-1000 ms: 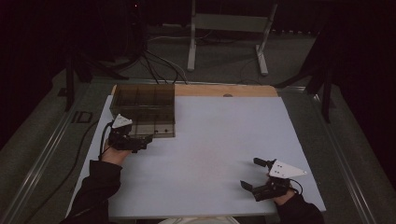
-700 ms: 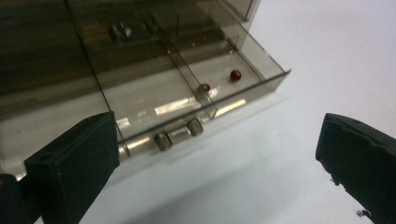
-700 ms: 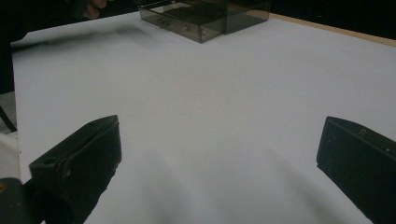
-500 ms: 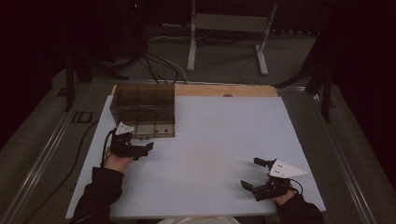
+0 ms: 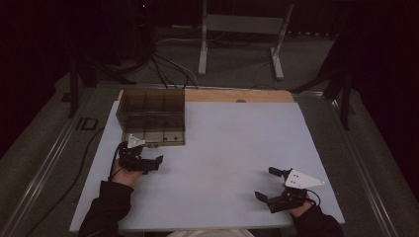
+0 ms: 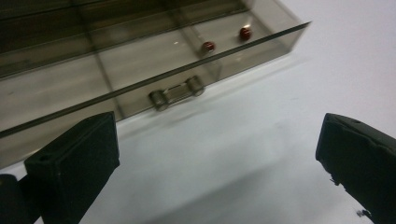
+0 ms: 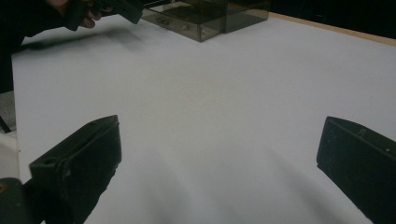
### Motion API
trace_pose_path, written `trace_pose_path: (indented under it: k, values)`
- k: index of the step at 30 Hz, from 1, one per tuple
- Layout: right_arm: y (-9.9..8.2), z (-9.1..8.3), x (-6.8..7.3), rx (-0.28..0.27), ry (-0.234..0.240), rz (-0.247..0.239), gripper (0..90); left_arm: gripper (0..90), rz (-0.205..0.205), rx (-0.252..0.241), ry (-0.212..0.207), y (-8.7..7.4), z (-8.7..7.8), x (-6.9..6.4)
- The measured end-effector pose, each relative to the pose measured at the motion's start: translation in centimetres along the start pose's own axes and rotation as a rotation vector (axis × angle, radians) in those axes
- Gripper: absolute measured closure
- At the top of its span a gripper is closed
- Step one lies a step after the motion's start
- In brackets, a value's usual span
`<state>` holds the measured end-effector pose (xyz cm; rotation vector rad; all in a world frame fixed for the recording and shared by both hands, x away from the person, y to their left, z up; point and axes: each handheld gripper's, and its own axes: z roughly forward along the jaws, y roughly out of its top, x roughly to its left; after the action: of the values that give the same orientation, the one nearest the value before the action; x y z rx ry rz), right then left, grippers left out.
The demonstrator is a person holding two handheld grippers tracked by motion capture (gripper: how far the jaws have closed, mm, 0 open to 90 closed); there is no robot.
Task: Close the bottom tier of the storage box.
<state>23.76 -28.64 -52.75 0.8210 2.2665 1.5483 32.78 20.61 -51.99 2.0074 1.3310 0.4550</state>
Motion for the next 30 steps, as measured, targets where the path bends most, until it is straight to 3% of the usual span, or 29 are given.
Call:
trace_pose_path:
  k: [6, 8, 11, 18, 20, 30]
  values:
    - [-0.02, 0.10, 0.01, 0.005, 0.000, -0.003, 0.0, 0.8, -0.024, 0.003, 0.037, -0.11, -0.01, 0.01]
    - [-0.01, 0.13, -0.03, 0.002, -0.001, 0.001, 0.0, 0.8, -0.029, 0.019, 0.025, -0.11, 0.01, 0.05]
    - [-0.04, 0.17, 0.00, 0.007, -0.001, -0.002, 0.0, 0.8, 0.000, 0.037, 0.065, -0.14, 0.07, -0.38]
    - [-0.03, 0.22, 0.02, 0.008, -0.002, -0.002, 0.0, 0.9, 0.010, 0.044, 0.061, -0.22, 0.08, -0.53]
    - [-0.02, 0.22, 0.00, 0.006, -0.002, 0.002, 0.0, 5.0, 0.019, 0.047, 0.079, -0.32, 0.17, -0.49]
    - [-0.04, 0.26, 0.02, 0.010, -0.004, -0.001, 0.0, 16.8, 0.015, 0.030, 0.064, -0.33, -0.04, -0.31]
